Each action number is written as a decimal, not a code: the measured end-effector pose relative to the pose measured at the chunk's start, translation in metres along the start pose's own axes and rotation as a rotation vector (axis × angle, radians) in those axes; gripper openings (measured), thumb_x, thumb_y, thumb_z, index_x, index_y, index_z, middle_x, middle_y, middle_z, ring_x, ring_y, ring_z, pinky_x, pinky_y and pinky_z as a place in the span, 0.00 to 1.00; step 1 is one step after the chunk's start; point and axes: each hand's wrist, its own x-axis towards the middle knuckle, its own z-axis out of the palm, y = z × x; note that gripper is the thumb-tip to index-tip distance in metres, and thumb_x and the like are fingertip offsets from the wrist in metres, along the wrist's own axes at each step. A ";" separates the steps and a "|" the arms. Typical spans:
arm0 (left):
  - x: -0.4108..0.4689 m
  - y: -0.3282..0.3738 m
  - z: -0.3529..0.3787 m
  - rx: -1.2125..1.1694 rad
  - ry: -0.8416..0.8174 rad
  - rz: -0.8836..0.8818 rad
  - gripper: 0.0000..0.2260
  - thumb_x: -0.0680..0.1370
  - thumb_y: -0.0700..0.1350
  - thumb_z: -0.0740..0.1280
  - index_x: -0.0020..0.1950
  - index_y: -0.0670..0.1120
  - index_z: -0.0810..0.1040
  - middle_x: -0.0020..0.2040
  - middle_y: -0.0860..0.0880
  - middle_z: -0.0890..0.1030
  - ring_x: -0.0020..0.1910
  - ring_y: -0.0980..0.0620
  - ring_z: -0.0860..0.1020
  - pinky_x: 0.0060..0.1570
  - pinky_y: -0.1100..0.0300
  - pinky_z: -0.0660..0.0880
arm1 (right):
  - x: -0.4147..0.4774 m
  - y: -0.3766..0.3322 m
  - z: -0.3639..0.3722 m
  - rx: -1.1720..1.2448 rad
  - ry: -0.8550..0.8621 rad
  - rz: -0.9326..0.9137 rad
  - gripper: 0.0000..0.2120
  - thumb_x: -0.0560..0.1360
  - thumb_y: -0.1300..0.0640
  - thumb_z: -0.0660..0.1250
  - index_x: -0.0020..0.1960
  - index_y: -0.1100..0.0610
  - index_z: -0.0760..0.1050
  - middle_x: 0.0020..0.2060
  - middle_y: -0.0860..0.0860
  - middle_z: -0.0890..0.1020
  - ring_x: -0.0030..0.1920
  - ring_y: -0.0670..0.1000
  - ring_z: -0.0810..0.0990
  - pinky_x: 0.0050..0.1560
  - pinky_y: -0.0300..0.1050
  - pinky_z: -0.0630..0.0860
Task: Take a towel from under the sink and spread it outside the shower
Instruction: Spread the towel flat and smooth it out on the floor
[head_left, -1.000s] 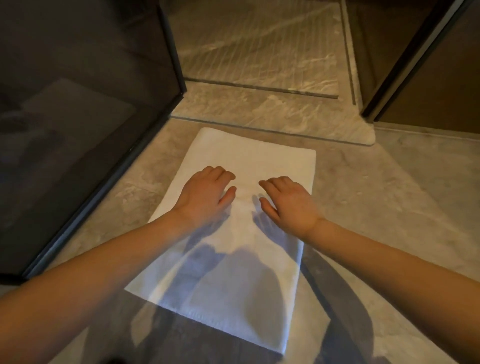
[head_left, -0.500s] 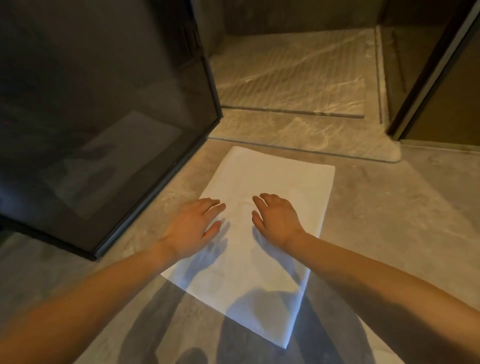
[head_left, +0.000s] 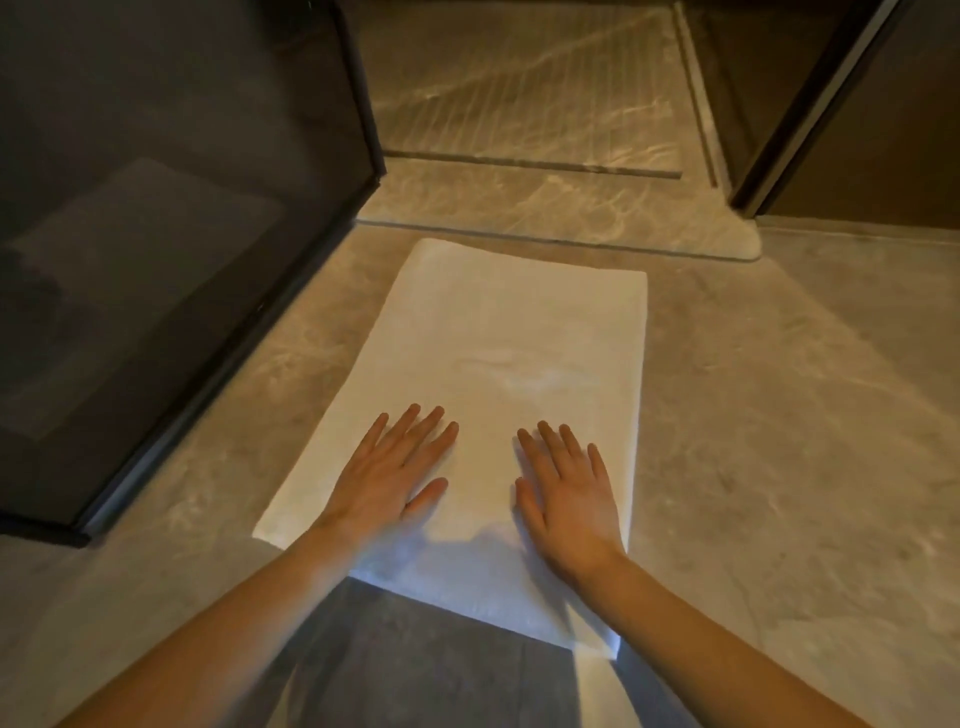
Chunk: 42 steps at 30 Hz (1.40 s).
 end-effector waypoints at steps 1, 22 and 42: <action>0.000 -0.003 0.009 -0.007 -0.013 0.016 0.27 0.81 0.60 0.46 0.79 0.53 0.51 0.79 0.51 0.51 0.78 0.49 0.46 0.76 0.50 0.43 | -0.003 -0.001 0.008 -0.003 -0.008 0.025 0.26 0.82 0.44 0.45 0.79 0.45 0.47 0.79 0.47 0.50 0.79 0.51 0.43 0.76 0.51 0.38; -0.022 0.021 0.045 -0.196 0.055 -0.051 0.26 0.81 0.59 0.48 0.79 0.52 0.55 0.79 0.49 0.54 0.78 0.47 0.51 0.75 0.46 0.49 | -0.016 0.034 0.025 -0.119 -0.038 -0.041 0.26 0.81 0.40 0.40 0.78 0.40 0.41 0.79 0.43 0.47 0.78 0.49 0.39 0.76 0.52 0.37; -0.095 -0.023 0.034 -0.474 0.416 -0.783 0.17 0.73 0.44 0.74 0.60 0.41 0.78 0.53 0.42 0.78 0.51 0.41 0.75 0.47 0.53 0.75 | 0.030 -0.094 0.057 -0.072 -0.075 -0.233 0.26 0.81 0.44 0.40 0.79 0.43 0.45 0.79 0.46 0.49 0.78 0.50 0.42 0.77 0.53 0.39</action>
